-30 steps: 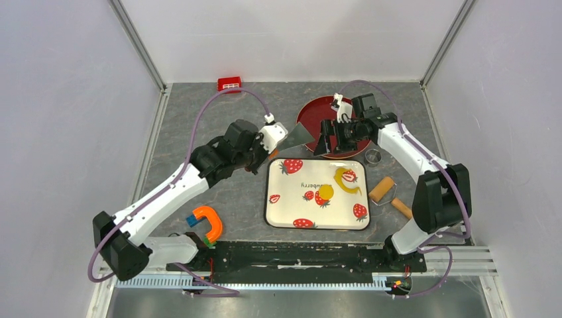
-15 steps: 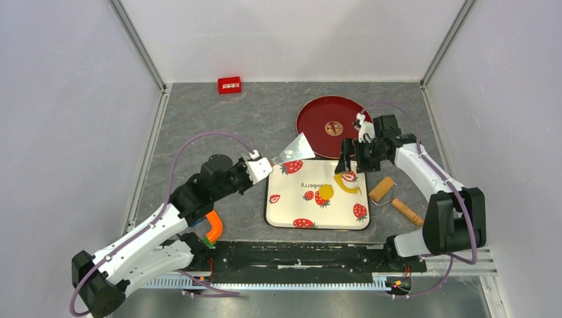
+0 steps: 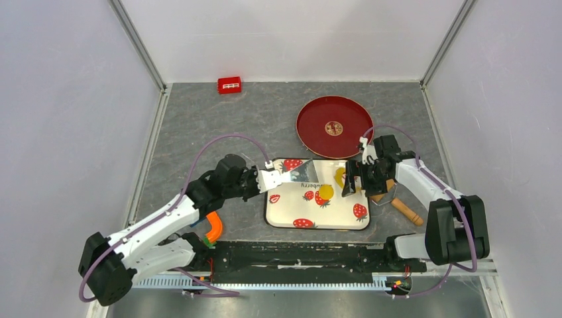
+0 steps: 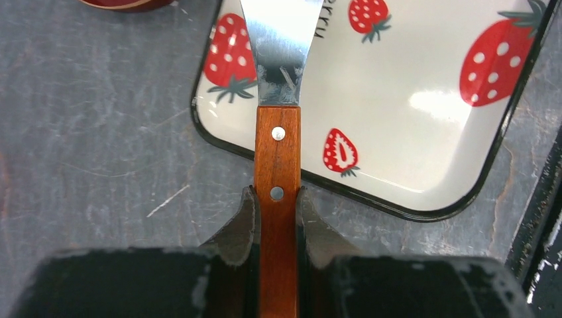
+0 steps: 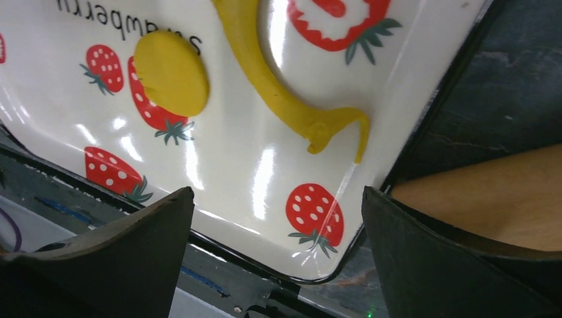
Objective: Roll out the dumpling wrappers from the dough
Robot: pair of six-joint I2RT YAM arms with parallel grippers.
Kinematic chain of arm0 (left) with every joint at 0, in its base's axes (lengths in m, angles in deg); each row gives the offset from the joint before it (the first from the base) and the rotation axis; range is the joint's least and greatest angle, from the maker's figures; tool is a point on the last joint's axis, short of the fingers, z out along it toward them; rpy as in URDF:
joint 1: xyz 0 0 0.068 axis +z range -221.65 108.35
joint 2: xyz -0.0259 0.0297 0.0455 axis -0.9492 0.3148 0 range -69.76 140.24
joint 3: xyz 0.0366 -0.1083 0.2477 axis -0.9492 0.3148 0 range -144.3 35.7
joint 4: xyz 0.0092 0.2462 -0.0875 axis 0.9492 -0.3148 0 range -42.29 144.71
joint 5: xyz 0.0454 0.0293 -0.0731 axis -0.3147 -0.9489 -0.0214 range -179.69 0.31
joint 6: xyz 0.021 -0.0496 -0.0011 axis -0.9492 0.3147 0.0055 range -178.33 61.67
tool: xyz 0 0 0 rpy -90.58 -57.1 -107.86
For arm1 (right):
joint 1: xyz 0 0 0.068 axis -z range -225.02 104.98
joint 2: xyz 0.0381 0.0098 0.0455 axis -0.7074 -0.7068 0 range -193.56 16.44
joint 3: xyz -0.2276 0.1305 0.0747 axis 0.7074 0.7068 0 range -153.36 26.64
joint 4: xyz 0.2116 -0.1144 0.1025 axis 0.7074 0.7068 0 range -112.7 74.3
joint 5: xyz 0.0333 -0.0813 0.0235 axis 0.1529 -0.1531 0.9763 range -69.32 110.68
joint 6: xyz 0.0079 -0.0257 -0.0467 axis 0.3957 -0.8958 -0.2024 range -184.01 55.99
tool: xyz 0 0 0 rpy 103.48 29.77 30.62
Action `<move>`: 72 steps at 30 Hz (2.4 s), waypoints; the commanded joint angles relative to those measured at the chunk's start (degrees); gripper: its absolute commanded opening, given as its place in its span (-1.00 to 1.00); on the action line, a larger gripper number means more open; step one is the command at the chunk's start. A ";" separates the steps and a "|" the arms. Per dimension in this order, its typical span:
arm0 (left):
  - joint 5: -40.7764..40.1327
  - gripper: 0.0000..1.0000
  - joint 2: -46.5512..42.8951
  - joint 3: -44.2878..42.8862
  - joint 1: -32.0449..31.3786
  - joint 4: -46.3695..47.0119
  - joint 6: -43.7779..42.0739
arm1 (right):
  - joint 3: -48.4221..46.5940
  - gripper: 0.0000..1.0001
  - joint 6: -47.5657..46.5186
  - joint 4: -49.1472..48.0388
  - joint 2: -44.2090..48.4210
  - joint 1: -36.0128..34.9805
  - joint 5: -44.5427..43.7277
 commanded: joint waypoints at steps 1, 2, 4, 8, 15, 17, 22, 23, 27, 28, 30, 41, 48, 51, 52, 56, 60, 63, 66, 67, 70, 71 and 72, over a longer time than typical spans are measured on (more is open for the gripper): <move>3.92 -0.96 3.30 -1.68 -0.19 0.52 -2.60 | 0.16 0.96 -1.66 0.26 1.58 2.61 -4.56; 3.85 -0.96 4.17 -2.04 -0.19 0.29 -2.27 | 0.01 0.96 -2.06 0.18 1.63 3.32 -4.75; 3.59 -0.96 5.78 -2.34 -0.19 0.29 -2.12 | -0.30 0.96 -3.01 0.26 1.15 4.43 -5.56; 2.35 -0.96 9.00 -2.80 -0.36 0.21 -3.00 | 0.28 0.96 -4.08 -0.25 -0.81 5.87 -7.54; -2.26 -0.96 13.72 -4.34 -1.40 0.48 -2.55 | 0.79 0.96 -3.48 -2.23 -2.08 7.02 -5.23; -3.61 -0.96 14.81 -4.69 -1.55 0.77 -2.52 | 0.91 0.96 -3.55 -2.38 -2.48 7.04 -4.18; -6.26 -0.96 16.83 -5.83 -1.77 1.68 -1.22 | 1.70 0.96 -3.50 -3.07 -2.89 7.05 -2.64; -6.49 -0.96 17.15 -6.03 -1.77 1.91 -1.05 | 1.87 0.96 -3.51 -3.12 -2.97 7.01 -2.40; -6.63 -0.96 19.25 -6.85 -2.38 2.66 -1.27 | 2.33 0.96 -3.70 -3.42 -3.13 7.07 -1.92; -6.70 -0.96 19.78 -7.20 -2.47 2.66 -1.41 | 2.40 0.96 -3.79 -3.43 -3.29 7.05 -1.78; -6.67 -0.96 20.66 -7.98 -2.77 2.66 -1.67 | 2.42 0.96 -3.82 -3.43 -3.32 7.00 -1.70; -6.12 -0.96 24.24 -9.20 -4.06 3.19 -2.90 | 2.51 0.96 -3.98 -3.60 -3.52 7.01 -1.02; -5.04 -0.96 24.78 -8.72 -4.32 3.16 -4.72 | 2.59 0.96 -4.05 -3.70 -3.80 7.06 -0.66; -3.47 -0.96 24.62 -7.89 -4.32 3.18 -6.50 | 2.46 0.96 -4.09 -3.69 -3.90 7.01 -0.43; -3.09 -0.96 24.49 -7.64 -4.32 3.12 -6.81 | 2.42 0.96 -4.10 -3.69 -3.93 7.00 -0.40; -0.97 -0.96 24.08 -6.92 -4.32 3.02 -7.45 | 2.42 0.96 -4.14 -3.78 -4.01 7.05 -0.20; 1.36 -0.96 24.29 -6.65 -4.32 2.60 -7.58 | 2.52 0.96 -3.99 -3.87 -4.02 7.03 -0.02; 2.33 -0.96 24.55 -6.67 -4.32 2.19 -7.50 | 2.51 0.96 -3.98 -3.95 -4.01 7.00 0.10; 3.25 -0.96 24.76 -6.65 -4.28 1.40 -7.53 | 2.46 0.96 -4.05 -3.96 -4.11 7.01 0.32; 3.51 -0.96 24.79 -6.52 -4.32 1.28 -7.55 | 2.42 0.96 -4.07 -3.91 -4.11 7.03 0.35; 4.19 -0.96 24.82 -6.25 -4.32 0.90 -7.43 | 2.38 0.96 -4.06 -4.04 -4.16 7.05 0.55; 4.40 -0.96 24.94 -6.16 -4.32 0.82 -7.24 | 2.33 0.96 -4.07 -4.09 -4.17 7.06 0.67; 4.54 -0.96 25.01 -6.12 -4.32 0.81 -6.98 | 2.33 0.96 -4.07 -4.02 -4.22 7.02 0.65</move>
